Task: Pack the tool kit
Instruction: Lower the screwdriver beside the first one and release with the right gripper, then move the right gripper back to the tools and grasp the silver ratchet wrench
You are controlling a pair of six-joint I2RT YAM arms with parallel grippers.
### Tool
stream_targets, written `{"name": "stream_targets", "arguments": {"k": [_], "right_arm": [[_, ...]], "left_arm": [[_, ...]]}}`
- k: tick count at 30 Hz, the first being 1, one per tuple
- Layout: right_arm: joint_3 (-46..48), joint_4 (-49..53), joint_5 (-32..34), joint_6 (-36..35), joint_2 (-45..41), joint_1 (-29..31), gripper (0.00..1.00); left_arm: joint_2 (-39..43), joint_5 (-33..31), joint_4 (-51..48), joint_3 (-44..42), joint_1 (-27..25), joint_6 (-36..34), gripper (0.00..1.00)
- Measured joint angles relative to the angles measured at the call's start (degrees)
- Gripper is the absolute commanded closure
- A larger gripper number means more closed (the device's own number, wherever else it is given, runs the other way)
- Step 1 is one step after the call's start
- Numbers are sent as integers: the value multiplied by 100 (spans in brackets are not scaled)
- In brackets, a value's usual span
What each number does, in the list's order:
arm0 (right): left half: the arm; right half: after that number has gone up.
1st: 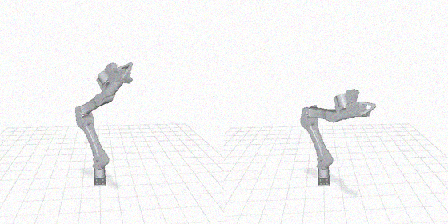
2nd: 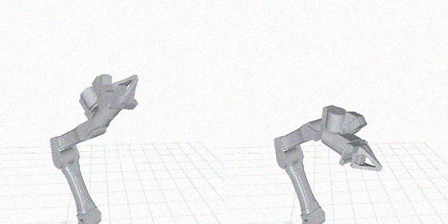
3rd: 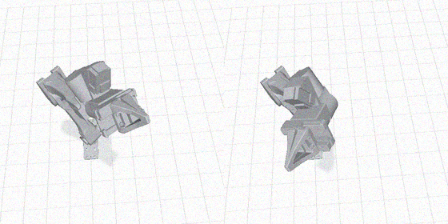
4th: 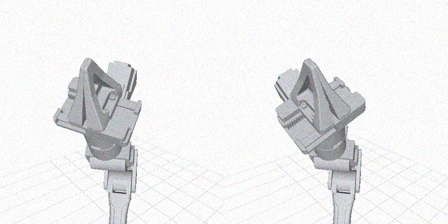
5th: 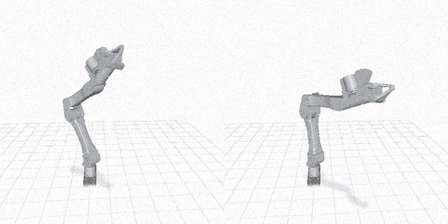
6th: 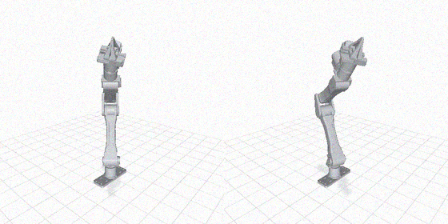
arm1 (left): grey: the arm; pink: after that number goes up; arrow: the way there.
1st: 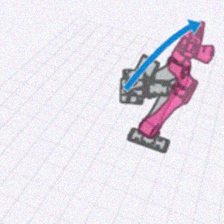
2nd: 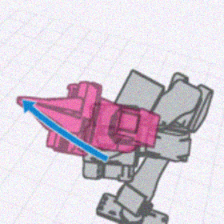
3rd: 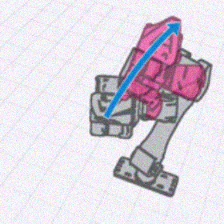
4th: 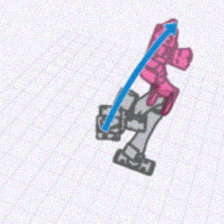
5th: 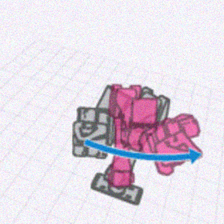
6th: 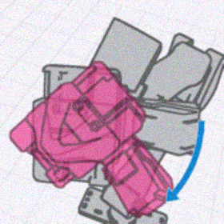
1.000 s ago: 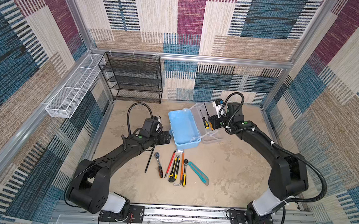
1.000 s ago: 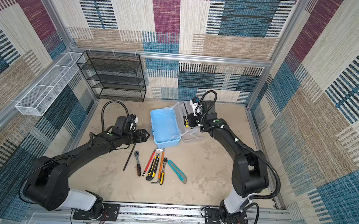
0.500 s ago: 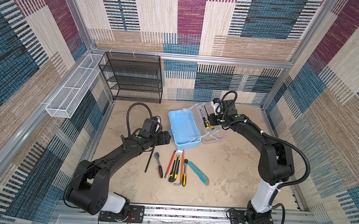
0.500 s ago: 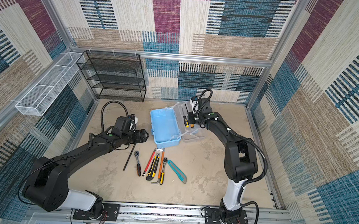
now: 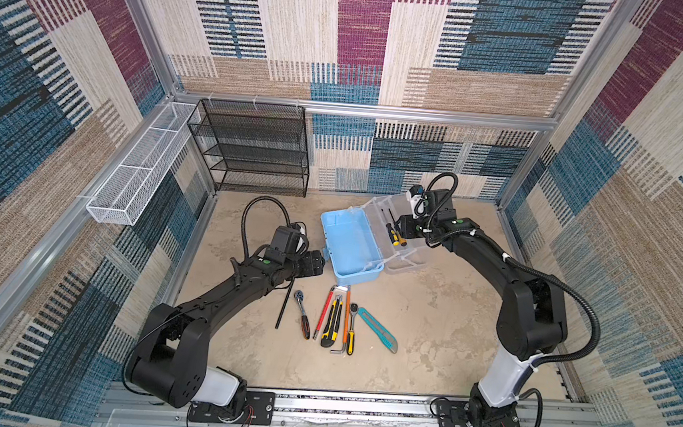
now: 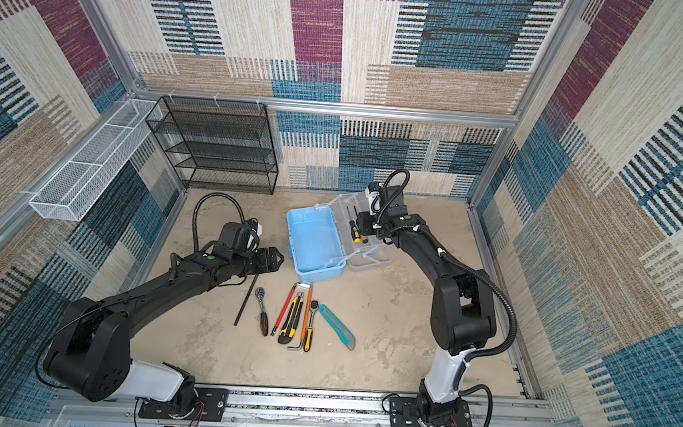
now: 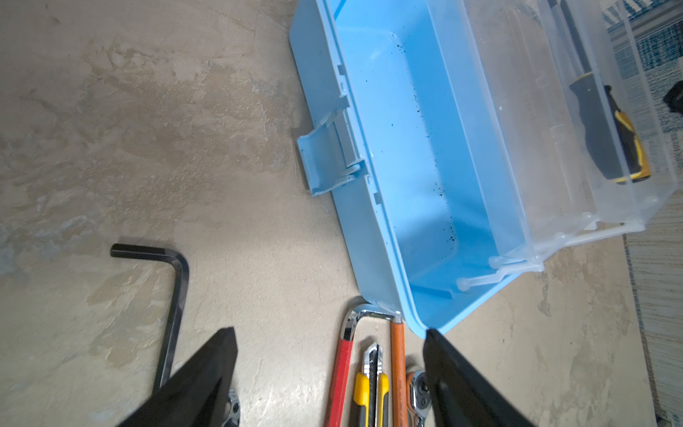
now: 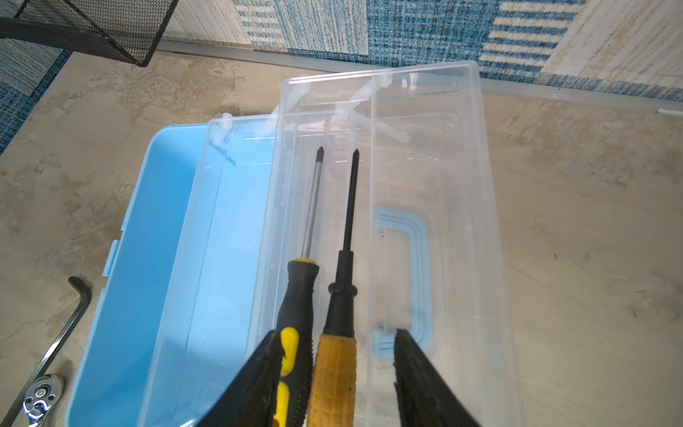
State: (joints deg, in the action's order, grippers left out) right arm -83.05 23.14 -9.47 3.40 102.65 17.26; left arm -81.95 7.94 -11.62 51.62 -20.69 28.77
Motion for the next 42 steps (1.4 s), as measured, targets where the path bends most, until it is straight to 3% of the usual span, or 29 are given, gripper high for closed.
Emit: {"name": "stream_targets", "arguments": {"k": [10,19,28,35,42], "right_arm": [[1705,-732,-83,-210,-1486,232,25],[3032,-1167,372,-348,-2446,1104,24],[3659,-1158,1252,1366,-2518,2337,33],[3700,-1034,1808,2691,-1950,3309,45],[3556,-868,1843,3272,-1327,3777,48]], "left_arm": [[0,0,4,-9,0,13,17],[31,-9,2,-42,0,15,18],[155,-90,-26,-127,0,11,18],[299,-205,-103,-271,0,-7,18],[468,-339,-282,-411,-4,-11,17]]}}
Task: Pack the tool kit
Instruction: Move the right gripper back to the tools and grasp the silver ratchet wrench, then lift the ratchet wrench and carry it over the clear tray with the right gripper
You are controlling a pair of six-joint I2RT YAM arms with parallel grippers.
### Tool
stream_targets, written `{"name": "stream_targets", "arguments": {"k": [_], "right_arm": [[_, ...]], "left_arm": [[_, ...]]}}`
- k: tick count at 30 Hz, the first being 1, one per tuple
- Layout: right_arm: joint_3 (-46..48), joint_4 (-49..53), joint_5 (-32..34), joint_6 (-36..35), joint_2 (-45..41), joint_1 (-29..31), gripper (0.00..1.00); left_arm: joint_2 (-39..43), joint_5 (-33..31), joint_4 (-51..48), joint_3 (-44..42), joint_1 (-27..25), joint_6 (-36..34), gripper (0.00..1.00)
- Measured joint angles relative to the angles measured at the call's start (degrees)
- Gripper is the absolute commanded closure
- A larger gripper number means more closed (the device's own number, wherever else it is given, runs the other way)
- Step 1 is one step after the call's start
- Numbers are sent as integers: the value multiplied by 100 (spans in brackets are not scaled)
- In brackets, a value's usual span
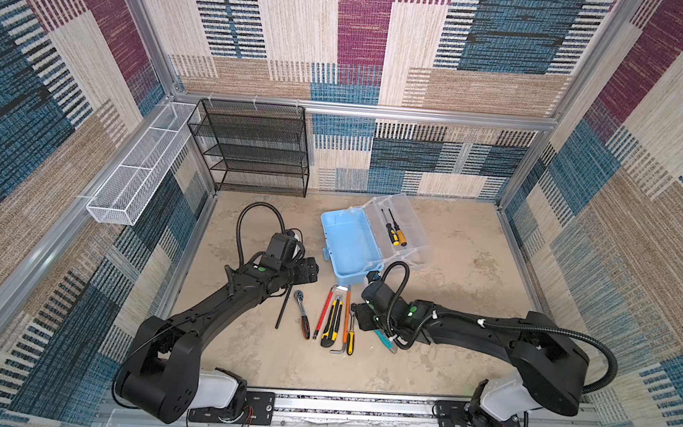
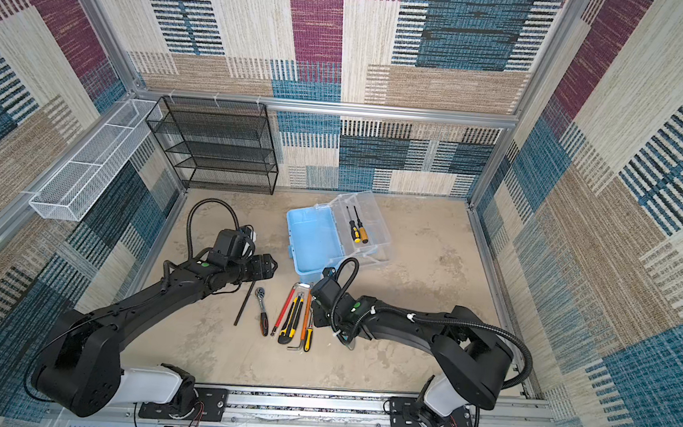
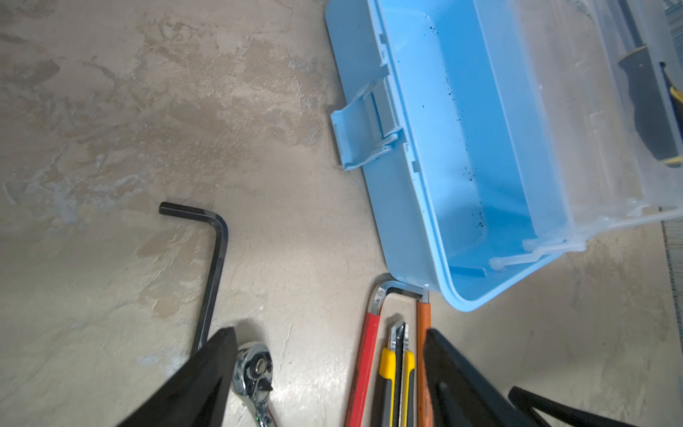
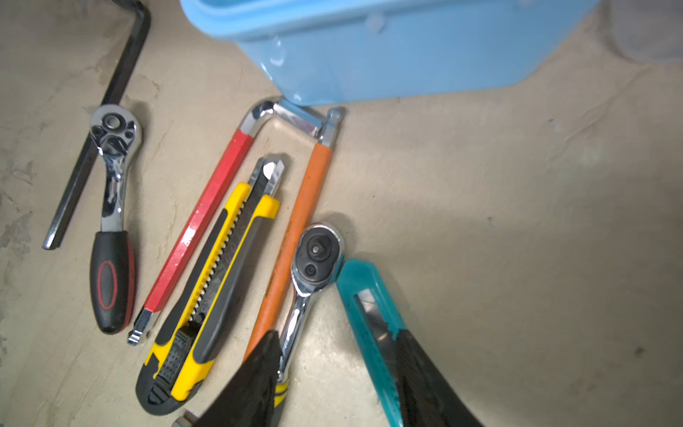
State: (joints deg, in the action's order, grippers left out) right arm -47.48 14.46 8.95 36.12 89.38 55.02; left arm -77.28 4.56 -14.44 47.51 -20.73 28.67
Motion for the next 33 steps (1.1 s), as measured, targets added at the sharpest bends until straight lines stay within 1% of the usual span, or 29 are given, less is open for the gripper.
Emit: {"name": "stream_targets", "arguments": {"k": [2,12,19,23,26,29,33], "right_arm": [[-98,44,-4,48,149,70,48],[-304,234,-238,273,586,240,61],[-584,280,-286,284,935,264,64],[-691,251,-208,286,1080,264,74],[-721,221,-74,302,1163,264,79],[-682,216,59,299,1180,264,83],[-570,122,59,278,1161,227,87]], "left_arm": [[50,-13,0,-50,0,0,17],[192,-146,-35,-162,0,-15,17],[236,-166,-39,-199,0,-17,17],[275,-203,-39,-243,0,-17,17],[313,-267,-39,-254,0,-17,17],[323,-271,-42,-264,0,-17,17],[345,-284,-39,-273,0,-17,17]]}}
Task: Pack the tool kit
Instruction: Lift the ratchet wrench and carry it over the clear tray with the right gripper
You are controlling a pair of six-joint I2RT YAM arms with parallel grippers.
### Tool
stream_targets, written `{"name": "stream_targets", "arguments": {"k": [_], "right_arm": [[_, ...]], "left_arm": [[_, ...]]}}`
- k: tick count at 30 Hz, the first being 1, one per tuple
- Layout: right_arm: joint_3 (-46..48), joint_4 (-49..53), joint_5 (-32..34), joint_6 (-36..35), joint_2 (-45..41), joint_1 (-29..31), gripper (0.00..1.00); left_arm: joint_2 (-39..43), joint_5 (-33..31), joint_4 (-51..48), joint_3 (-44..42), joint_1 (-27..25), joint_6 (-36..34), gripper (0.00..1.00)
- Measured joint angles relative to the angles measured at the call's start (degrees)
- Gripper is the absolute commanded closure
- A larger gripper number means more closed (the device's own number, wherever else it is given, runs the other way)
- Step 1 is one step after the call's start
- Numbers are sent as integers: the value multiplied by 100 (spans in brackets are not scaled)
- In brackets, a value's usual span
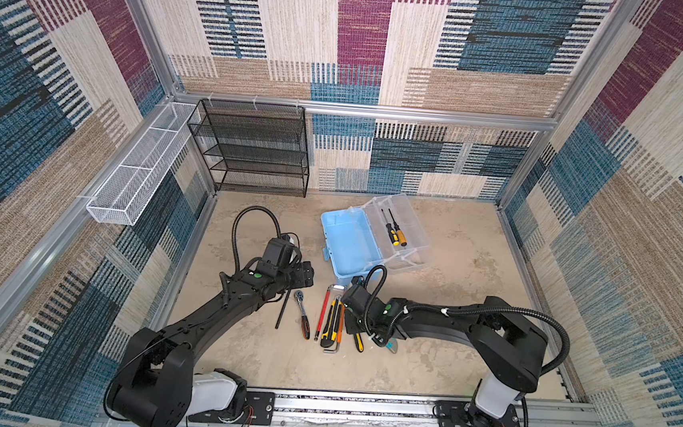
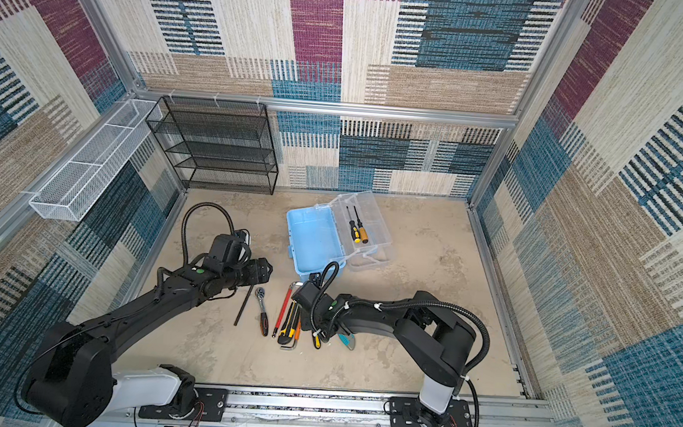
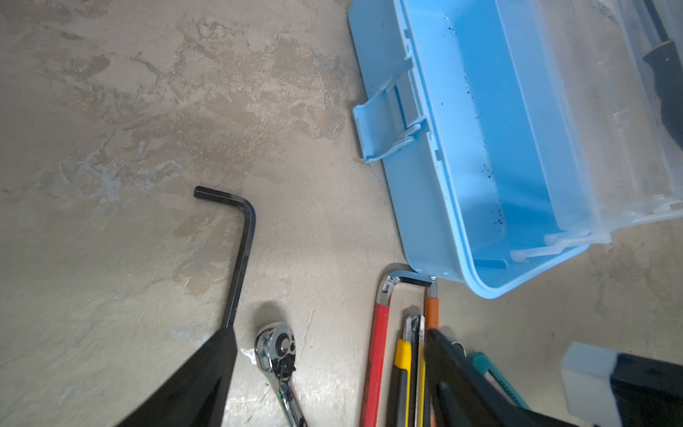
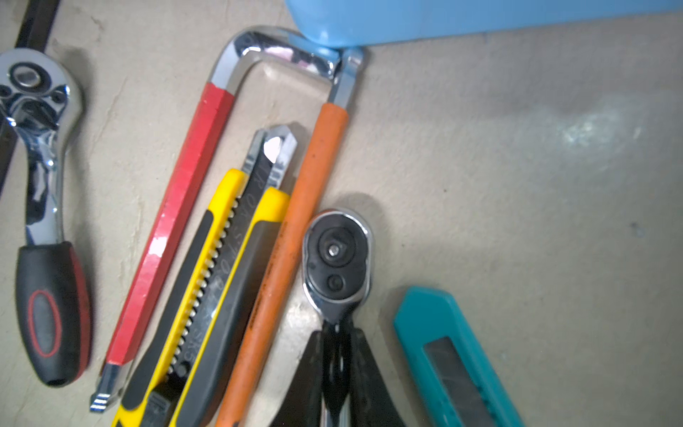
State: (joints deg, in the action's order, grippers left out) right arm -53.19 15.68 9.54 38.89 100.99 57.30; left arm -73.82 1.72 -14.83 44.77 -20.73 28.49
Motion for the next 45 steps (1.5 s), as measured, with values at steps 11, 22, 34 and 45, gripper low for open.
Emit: {"name": "stream_targets", "arguments": {"k": [11,22,34,45], "right_arm": [[573,-273,101,-201,-511,-542,95],[774,42,-240,-750,-1016,-588,98],[824,-225,-354,-890,-1641,-741,98],[817,-162,-557,-1458,-2695,-1799,96]], "left_arm": [[63,-31,-111,-63,0,2,17],[151,-133,-367,-302,-2,44,18],[151,-151,-734,-505,-114,173,21],[160,-186,-962,-599,-398,306,26]]}}
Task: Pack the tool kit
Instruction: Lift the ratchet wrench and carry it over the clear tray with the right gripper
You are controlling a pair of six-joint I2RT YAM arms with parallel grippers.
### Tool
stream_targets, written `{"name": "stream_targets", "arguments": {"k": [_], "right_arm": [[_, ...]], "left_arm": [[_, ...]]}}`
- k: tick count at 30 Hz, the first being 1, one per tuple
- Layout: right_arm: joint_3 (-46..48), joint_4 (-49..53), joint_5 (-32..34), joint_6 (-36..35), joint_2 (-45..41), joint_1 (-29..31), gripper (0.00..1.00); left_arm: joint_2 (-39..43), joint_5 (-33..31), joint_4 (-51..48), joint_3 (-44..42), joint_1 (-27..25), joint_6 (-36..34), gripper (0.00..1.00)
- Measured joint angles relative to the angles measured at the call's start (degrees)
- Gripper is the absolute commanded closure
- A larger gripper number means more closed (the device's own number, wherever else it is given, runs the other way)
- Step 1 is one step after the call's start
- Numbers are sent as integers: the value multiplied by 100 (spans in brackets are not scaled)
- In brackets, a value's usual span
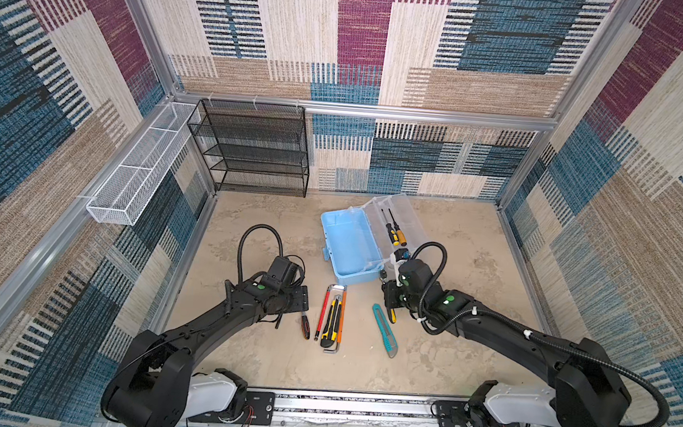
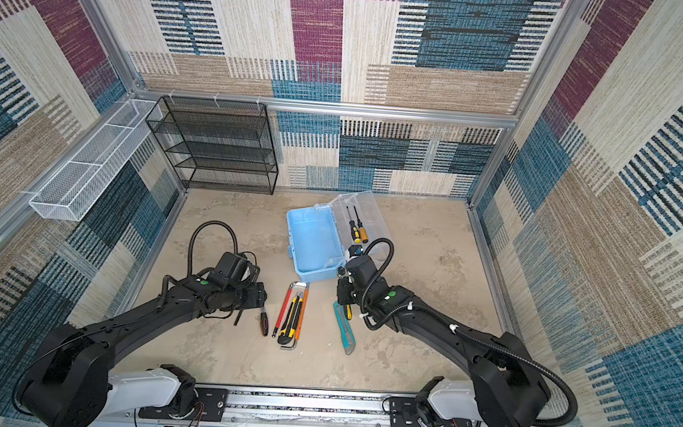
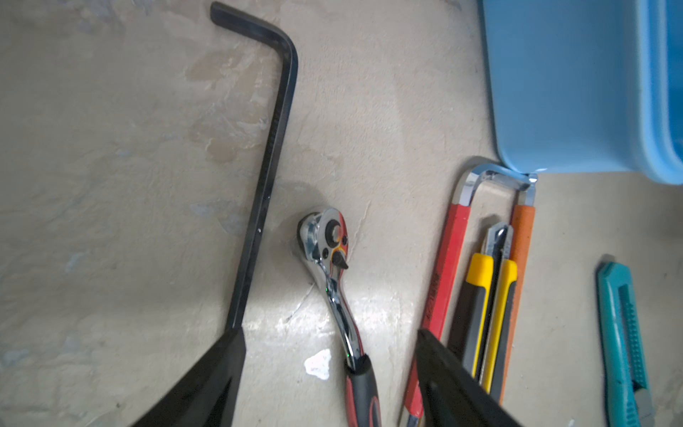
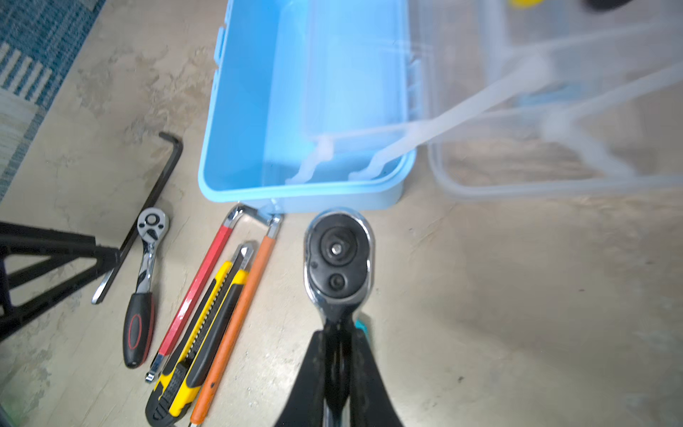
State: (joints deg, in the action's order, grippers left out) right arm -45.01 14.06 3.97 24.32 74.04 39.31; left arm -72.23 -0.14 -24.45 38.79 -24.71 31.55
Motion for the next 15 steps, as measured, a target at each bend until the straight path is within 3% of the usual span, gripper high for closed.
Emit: {"name": "stream_targets", "arguments": {"k": [7,15], "right_arm": [[-267,85,-201,-691,-315,-977,96],[-1235,184,-511,-1622,247,-1845,96]], "left_arm": [[-168,-52,-39,-11,-70,109,28],[-243,-96,-33,0,-90,127,29]]}}
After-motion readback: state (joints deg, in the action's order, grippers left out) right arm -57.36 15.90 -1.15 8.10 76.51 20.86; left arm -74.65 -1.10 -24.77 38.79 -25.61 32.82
